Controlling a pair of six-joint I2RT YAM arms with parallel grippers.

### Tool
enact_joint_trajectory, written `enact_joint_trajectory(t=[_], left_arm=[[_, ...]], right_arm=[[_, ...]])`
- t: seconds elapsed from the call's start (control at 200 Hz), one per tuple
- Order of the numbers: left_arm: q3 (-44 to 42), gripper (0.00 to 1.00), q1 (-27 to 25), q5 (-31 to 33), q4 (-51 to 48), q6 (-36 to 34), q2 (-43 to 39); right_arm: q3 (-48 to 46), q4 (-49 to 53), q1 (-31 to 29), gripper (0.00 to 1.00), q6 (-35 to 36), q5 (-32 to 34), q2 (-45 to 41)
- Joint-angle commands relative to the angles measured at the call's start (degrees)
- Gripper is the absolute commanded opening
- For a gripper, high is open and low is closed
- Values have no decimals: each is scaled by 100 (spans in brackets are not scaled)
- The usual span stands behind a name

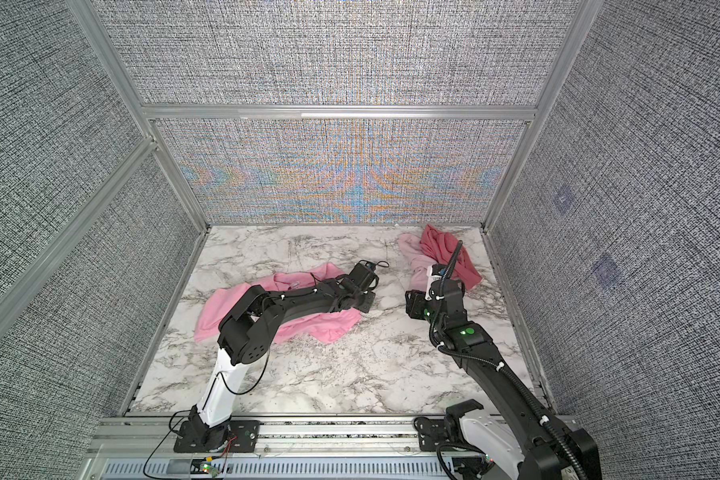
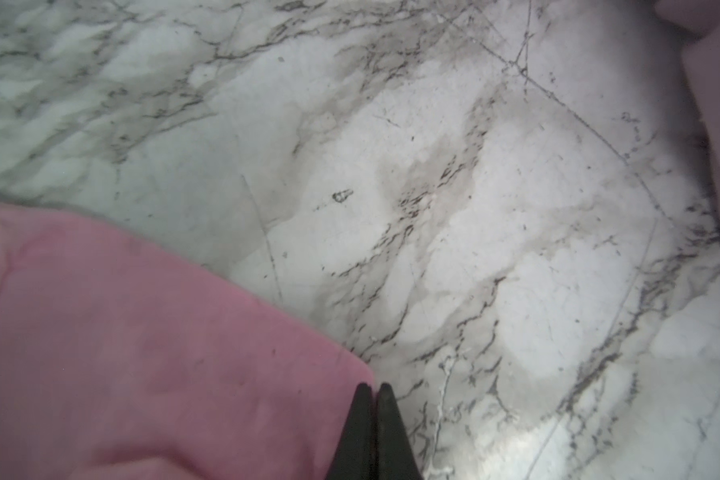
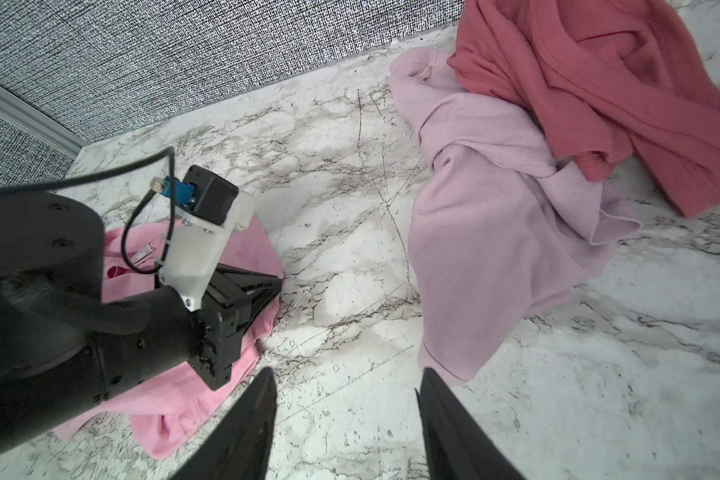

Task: Pick out a specific cloth from the pile
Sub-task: 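Grasp the pink cloth edge with the left gripper and drag it nearer the robot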

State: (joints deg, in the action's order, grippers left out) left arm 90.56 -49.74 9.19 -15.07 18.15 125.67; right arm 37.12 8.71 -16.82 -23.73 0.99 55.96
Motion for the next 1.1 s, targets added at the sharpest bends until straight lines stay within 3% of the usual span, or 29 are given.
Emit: enact_joint_trajectory(t=[0.0, 0.26, 0.425, 0.68, 0.866, 1.091], left_arm=[[-49, 0, -1, 285, 92, 87, -377], [-212, 0, 129, 812, 272, 50, -1481], [-443, 0, 479, 1155, 104, 48, -2265], [-1825, 0, 1223, 1918, 455, -126, -4020], [-2794, 0, 2163, 1962, 363, 90, -5222], [-3420, 0, 3383, 1955, 65, 263, -5954]], right_arm=[[67, -47, 3, 57, -71, -6, -29], [141, -30, -1, 57, -57, -13, -67], [244, -35, 3, 57, -38, -50, -27], [424, -205, -1, 57, 0, -235, 218], [593, -359, 2, 57, 8, -478, 529], [813, -474, -6, 57, 60, -677, 831]])
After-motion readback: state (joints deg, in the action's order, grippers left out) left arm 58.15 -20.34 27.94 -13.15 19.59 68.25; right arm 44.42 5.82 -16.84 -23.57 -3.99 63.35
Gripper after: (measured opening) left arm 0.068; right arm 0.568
